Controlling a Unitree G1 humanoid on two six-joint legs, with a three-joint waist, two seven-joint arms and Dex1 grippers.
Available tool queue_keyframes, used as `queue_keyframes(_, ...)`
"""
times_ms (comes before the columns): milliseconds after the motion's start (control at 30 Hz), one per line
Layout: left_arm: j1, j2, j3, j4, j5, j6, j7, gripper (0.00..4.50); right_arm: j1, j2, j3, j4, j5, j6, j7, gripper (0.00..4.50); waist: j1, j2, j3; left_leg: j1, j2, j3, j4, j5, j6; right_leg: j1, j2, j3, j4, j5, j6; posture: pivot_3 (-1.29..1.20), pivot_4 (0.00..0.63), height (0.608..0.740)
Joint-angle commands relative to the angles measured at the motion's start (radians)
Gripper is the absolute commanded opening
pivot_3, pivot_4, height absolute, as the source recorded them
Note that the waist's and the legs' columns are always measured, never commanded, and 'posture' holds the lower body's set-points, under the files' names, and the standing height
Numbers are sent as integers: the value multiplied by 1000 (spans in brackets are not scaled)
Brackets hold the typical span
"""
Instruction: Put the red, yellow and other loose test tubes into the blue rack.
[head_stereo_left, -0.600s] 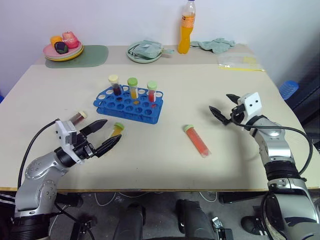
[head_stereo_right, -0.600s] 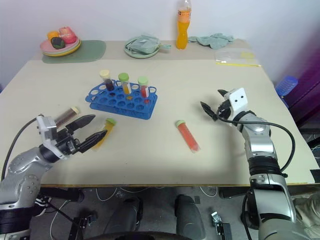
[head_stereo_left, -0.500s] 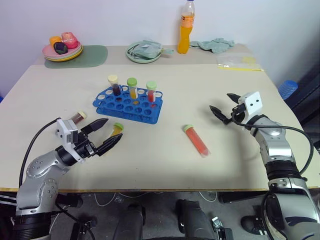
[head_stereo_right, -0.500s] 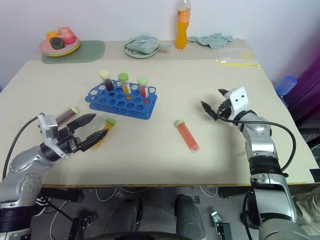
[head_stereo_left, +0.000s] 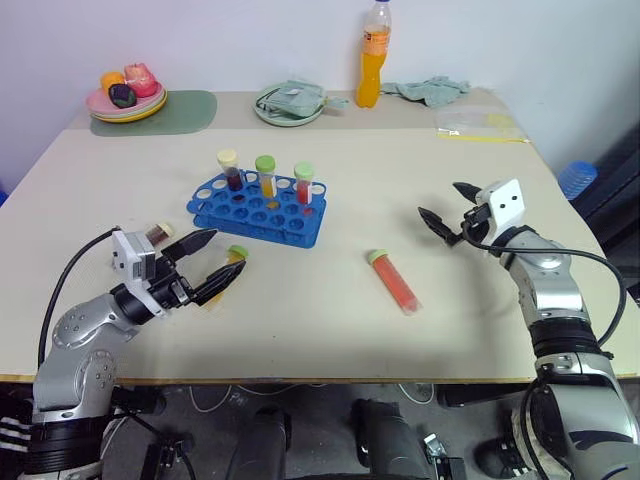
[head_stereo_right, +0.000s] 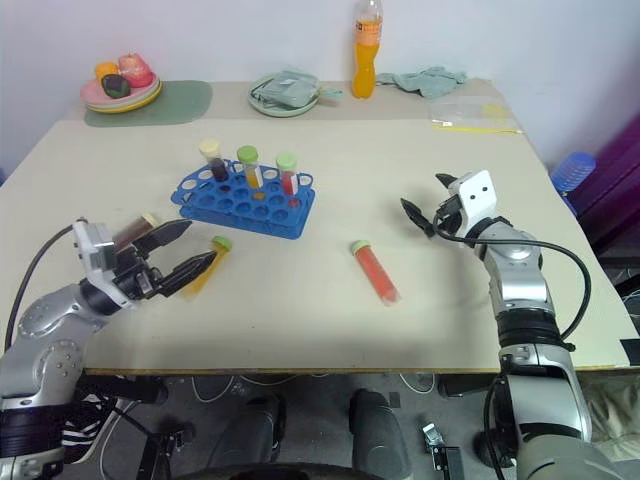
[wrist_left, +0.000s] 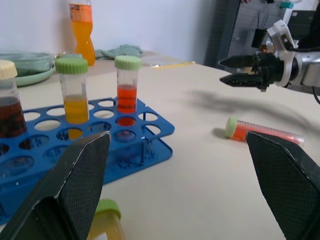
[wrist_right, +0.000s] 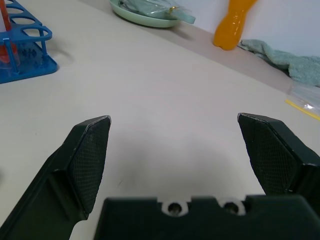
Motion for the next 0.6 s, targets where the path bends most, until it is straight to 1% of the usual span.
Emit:
queue_keyframes(33, -15, 2, 3, -22, -7, -15, -4, 4455, -15, -10, -16, -69, 18, 33, 3, 4500, 0, 0, 0, 0, 0, 0, 0, 0, 0, 0, 0, 0, 0, 0, 0, 0, 150, 740)
queue_keyframes(233, -34, 7, -22, 14, -2, -11, -44, 4455, 37, -39, 2, -232, 22, 171, 24, 4500, 0, 0, 0, 0, 0, 0, 0, 0, 0, 0, 0, 0, 0, 0, 0, 0, 150, 740)
queue_keyframes(433, -11, 51, -18, -29, -44, 46, -81, 4455, 86, -73, 15, -439, 56, 442, 41, 4500, 1, 0, 0, 0, 0, 0, 0, 0, 0, 0, 0, 0, 0, 0, 0, 0, 150, 740)
queue_keyframes(500, 1, 89, -3, -53, -87, 102, -105, 4455, 94, -125, 9, -613, 144, 719, 60, 4500, 0, 1, 0, 0, 0, 0, 0, 0, 0, 0, 0, 0, 0, 0, 0, 0, 150, 740)
queue_keyframes(533, 5, 104, 4, -62, -103, 125, -113, 4455, 93, -149, 7, -678, 173, 830, 62, 4500, 1, 1, 0, -1, 0, 0, 0, 0, 0, -1, 0, 0, 0, 0, 0, 0, 150, 740)
queue_keyframes(600, 10, 128, 6, -71, -106, 139, -125, 4455, 91, -212, 44, -811, 202, 1016, 61, 4500, 3, 1, 0, -2, 0, -1, -1, 0, 0, -3, 0, 0, 1, 0, 0, 0, 150, 740)
